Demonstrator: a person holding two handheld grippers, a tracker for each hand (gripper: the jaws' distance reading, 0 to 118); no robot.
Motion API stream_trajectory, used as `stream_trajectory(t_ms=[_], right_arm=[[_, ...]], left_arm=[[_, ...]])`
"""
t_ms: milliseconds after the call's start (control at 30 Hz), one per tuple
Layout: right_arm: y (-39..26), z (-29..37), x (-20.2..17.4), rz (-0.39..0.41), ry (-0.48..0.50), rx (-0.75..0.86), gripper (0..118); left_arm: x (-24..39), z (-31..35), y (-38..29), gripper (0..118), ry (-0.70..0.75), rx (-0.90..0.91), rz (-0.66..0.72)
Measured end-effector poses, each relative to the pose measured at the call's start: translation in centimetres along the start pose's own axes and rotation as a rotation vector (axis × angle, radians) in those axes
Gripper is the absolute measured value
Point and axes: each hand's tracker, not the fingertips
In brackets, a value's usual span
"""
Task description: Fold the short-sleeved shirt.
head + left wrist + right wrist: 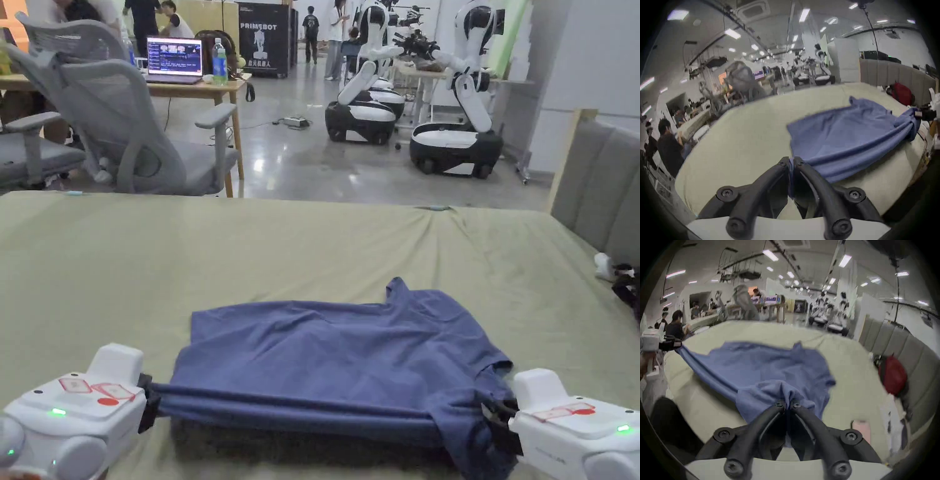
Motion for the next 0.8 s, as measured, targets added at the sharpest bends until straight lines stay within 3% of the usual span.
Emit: stream_trajectory(t_ms=[100,133,167,200,233,267,300,400,467,500,533,567,600,633,800], right_arm=[[-2.4,-0.1,-1.2,-0.015,0.005,-0.038,8],[-2.5,0.1,-1.4,-0.014,-0.002,-0.031,24],[-2.4,0.5,-1.5,-0.021,0.007,-0.021,55],[-1.9,1.2,-1.6,-0.035,0.008,-0.006,98],[-1.1,2.5,-1.9,-0.042,-0.009,0.007,113],[-0.4,3.9,-2.3,-0.051,-0.037,0.048,115],[0.2,5.4,-2.7,-0.064,-0.049,0.111,114],[1.7,9.7,-4.8,-0.119,-0.132,0.212,114],[1.9,11.5,-6.2,-0.148,-0.136,0.26,113],[1.7,12.1,-6.9,-0.159,-0.134,0.266,105],[1.6,12.5,-7.5,-0.179,-0.133,0.296,89],[1.4,12.7,-8.0,-0.188,-0.141,0.306,64],[1.2,12.6,-8.6,-0.18,-0.155,0.3,12],[1.0,12.7,-9.0,-0.164,-0.208,0.303,0],[0.2,12.1,-8.8,-0.146,-0.184,0.268,0]], left_arm=[[0.0,0.2,-3.1,3,-0.022,-0.037,0.054],[-0.1,0.4,-3.4,7,-0.042,-0.042,0.066],[-0.6,0.3,-3.5,19,-0.056,-0.034,0.085],[-0.6,1.1,-3.1,55,-0.049,-0.011,0.084],[-0.6,1.9,-2.6,86,-0.021,0.03,0.083],[-0.6,3.0,-1.8,111,-0.009,0.076,0.083],[-0.6,4.0,-1.1,118,-0.001,0.122,0.095],[0.3,8.0,1.1,115,-0.018,0.237,0.132],[1.4,9.9,1.6,115,-0.027,0.252,0.145],[1.9,10.6,1.7,110,-0.028,0.256,0.155],[2.4,10.9,1.5,97,-0.035,0.255,0.157],[3.0,11.3,1.4,75,-0.036,0.253,0.155],[3.7,11.2,1.2,21,-0.03,0.243,0.14],[4.1,11.1,1.0,0,-0.027,0.238,0.119],[3.1,8.8,-0.4,0,-0.056,0.185,0.172]])
